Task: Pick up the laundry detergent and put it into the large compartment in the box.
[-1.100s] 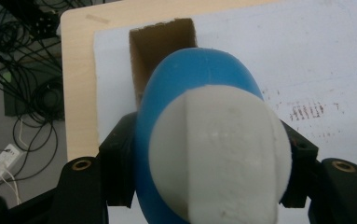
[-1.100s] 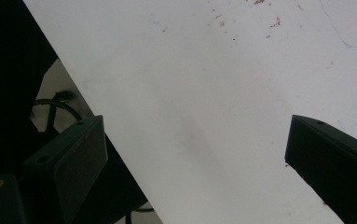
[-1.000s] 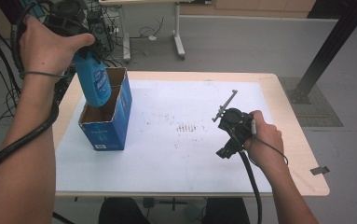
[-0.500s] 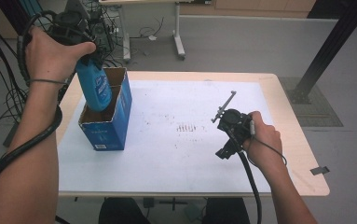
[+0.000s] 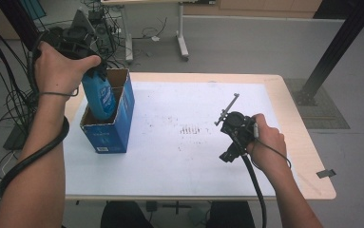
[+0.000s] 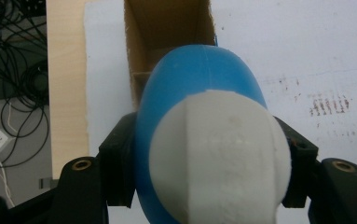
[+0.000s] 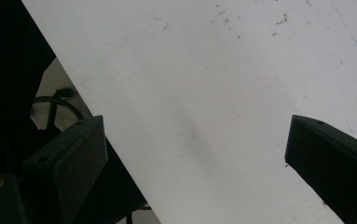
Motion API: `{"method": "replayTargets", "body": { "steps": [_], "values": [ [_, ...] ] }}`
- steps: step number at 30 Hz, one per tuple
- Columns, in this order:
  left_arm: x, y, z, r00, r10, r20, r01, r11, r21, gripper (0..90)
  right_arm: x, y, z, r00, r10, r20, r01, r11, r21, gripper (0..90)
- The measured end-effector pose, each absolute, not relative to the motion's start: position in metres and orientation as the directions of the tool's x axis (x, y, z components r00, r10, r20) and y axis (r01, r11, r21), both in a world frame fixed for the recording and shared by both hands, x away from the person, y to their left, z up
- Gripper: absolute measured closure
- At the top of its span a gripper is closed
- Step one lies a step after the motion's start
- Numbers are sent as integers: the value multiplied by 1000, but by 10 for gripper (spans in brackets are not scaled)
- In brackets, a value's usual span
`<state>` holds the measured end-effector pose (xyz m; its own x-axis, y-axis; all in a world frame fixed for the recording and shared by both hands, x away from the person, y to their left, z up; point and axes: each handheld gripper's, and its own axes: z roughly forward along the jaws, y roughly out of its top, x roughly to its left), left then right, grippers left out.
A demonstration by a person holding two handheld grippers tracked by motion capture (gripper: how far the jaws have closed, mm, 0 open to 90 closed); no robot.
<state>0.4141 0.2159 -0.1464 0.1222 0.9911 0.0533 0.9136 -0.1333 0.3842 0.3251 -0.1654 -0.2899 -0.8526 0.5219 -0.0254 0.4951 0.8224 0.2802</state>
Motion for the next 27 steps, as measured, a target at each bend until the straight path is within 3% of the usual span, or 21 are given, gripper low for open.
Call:
{"method": "replayTargets", "body": {
  "steps": [27],
  "values": [
    [420,228,-207,93,995,46,929,-103,354,375,328,-162,-292,-851,525,-32,498,823,272,55]
  ]
}}
